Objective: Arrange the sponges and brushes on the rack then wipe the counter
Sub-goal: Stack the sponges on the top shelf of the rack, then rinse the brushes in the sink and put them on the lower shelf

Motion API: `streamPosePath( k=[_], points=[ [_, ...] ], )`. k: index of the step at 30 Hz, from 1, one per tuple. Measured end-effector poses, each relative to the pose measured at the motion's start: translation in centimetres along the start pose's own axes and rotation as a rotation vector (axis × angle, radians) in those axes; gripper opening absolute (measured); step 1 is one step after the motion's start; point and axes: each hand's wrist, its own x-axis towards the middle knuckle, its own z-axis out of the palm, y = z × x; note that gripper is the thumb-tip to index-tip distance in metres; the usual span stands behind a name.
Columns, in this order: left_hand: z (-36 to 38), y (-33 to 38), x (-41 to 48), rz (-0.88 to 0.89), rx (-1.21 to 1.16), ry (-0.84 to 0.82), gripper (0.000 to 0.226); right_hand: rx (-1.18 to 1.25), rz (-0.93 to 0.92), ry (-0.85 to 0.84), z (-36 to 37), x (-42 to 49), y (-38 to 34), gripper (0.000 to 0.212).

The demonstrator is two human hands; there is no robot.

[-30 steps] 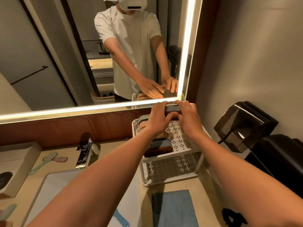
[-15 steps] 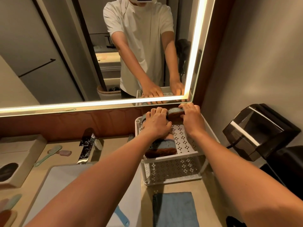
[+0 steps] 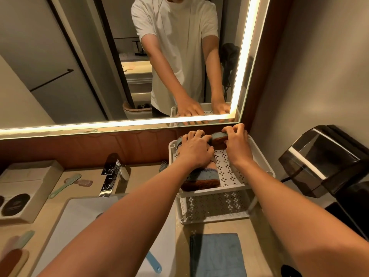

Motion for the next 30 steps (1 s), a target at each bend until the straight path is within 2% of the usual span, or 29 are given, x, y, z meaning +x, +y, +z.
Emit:
streamPosePath(
  k=[5, 10, 16, 23, 26, 30],
  points=[
    [-0.3, 0.1, 0.1, 0.007, 0.095, -0.085, 0.059, -0.038, 0.013, -0.008, -0.2, -0.4, 0.0, 0.041],
    [-1.0, 0.2, -0.4, -0.009, 0.046, -0.105, 0.061, -0.058, -0.012, 0.001, -1.1, -1.1, -0.6, 0.048],
    [-2.4, -0.6, -2.1, 0.007, -0.002, -0.030, 0.061, -0.033, -0.071, 0.023, -1.8, -2.4, -3.3, 0.048],
    [-4.3, -5.1, -6.3, -0.023, -0.002, 0.066, 0.056, 0.001, -0.240, 0.029, -2.4, -4.2, -9.6, 0.044],
    [-5.3, -8.0, -8.8, -0.019, 0.001, 0.153, 0.050, 0.073, -0.271, -0.019, -2.0, -5.3, -13.1, 0.043],
    [-6.2, -12.0, -12.1, -0.054, 0.021, 0.183, 0.050, 0.096, -0.336, -0.084, 0.1, -6.6, -17.7, 0.045]
  ],
)
